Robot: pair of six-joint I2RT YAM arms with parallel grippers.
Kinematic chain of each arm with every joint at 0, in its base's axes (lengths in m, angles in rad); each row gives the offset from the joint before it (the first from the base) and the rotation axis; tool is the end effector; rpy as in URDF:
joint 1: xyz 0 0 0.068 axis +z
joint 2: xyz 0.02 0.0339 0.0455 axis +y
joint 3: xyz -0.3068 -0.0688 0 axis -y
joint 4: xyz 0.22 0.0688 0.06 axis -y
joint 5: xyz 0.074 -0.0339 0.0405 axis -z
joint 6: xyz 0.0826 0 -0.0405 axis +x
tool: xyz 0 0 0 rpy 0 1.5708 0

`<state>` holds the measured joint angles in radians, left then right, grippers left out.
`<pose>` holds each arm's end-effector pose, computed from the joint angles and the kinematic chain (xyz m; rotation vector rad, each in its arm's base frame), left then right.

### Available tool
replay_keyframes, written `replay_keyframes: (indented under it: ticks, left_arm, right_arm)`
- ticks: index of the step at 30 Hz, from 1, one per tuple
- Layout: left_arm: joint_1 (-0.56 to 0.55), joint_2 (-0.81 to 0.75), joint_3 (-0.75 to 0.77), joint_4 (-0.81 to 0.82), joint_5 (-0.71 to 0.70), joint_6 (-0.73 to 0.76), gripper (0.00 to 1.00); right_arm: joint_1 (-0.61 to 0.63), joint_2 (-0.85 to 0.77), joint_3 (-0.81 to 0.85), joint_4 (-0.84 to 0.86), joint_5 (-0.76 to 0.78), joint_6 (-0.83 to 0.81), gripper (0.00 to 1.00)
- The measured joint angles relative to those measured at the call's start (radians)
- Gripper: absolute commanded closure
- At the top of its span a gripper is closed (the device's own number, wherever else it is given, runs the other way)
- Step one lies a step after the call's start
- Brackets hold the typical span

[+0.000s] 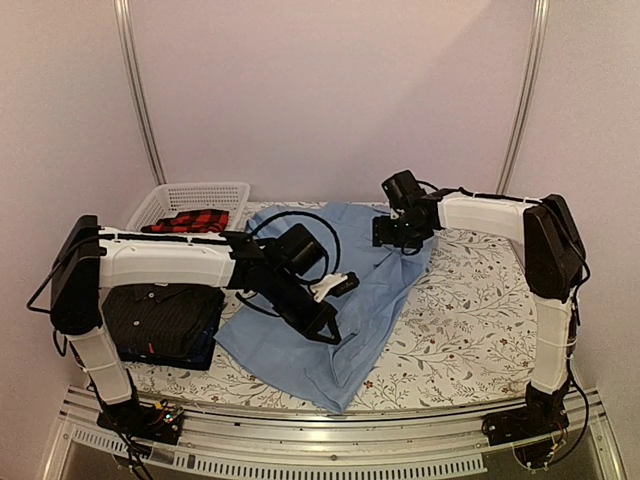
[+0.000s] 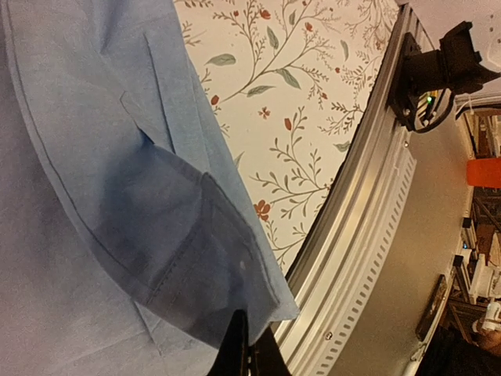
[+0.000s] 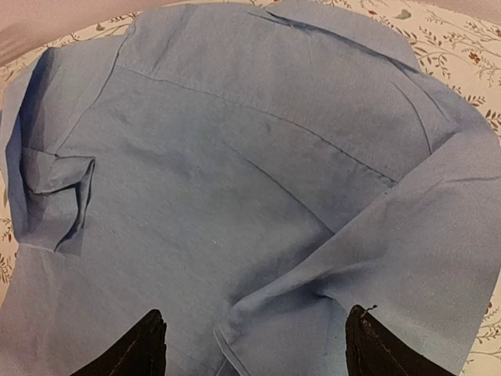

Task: Fold and stack the long sleeve shirts
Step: Fold the sleeve of the 1/3-folded shirt.

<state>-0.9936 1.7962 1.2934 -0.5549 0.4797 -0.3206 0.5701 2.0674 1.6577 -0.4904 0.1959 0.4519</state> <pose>0.1768 -0.3414 0.2308 1.1148 2.6326 -1.0096 0.4197 0.2500 0.2292 -0.0611 2.4576 0.2082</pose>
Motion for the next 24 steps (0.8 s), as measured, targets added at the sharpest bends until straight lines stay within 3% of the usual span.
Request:
replay_keyframes:
  ticks: [9, 14, 24]
  left_arm:
    - [0.000, 0.013, 0.000, 0.000, 0.002, -0.001, 1.00]
    - [0.000, 0.019, 0.000, 0.000, 0.002, -0.005, 1.00]
    - [0.004, 0.020, 0.000, 0.000, 0.004, -0.010, 1.00]
  right_arm:
    - [-0.036, -0.237, -0.359, 0.042, 0.030, 0.066, 0.22]
    - [-0.084, -0.397, -0.462, 0.122, 0.007, 0.101, 0.19]
    - [-0.195, -0.417, -0.565, 0.251, -0.163, 0.137, 0.26]
